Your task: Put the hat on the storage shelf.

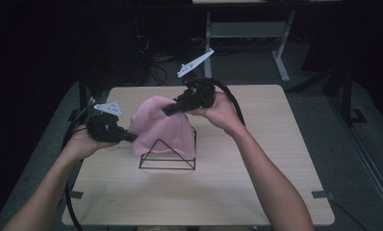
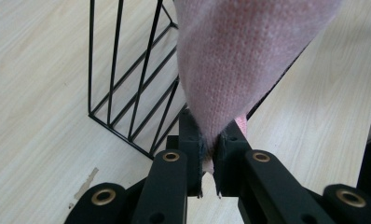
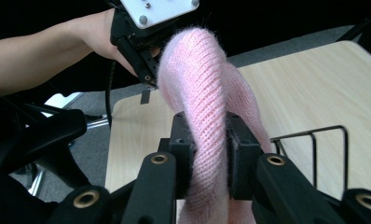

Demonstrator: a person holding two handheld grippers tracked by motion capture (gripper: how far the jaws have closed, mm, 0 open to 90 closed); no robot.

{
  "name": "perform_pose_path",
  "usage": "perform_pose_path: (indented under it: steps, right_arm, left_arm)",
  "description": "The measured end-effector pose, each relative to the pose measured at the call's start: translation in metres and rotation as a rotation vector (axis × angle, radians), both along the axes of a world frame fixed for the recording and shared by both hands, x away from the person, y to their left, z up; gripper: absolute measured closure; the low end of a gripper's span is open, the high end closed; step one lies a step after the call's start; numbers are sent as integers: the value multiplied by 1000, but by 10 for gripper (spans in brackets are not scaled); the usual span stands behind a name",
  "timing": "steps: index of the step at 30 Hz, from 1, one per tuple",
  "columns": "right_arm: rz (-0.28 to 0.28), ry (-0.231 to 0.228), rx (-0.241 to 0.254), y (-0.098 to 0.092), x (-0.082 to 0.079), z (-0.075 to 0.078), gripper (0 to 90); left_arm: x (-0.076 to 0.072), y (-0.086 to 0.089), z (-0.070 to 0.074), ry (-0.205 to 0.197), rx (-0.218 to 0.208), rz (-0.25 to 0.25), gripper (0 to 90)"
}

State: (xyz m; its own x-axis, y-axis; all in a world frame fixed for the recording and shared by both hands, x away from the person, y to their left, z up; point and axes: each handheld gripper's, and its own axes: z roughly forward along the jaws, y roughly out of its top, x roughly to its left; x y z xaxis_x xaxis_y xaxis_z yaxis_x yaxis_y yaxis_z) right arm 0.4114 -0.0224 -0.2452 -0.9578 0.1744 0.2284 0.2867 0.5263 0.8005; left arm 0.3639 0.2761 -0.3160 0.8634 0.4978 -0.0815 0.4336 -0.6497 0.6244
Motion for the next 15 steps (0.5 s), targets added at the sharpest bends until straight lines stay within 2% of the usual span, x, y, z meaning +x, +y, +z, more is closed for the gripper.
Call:
perform_pose_path:
  steps: [2,9,15]
  right_arm:
    - [7,3,0,0,0,-3,748]
    - [17,17,-11,2,-1,-16,742]
    - [18,39,-21,4,-1,-26,740]
  left_arm:
    - [-1,-1,-2,-4,22,2,834]
    - [-3,-2,-14,5,29,10,834]
    - [-4,-3,-21,9,60,4,834]
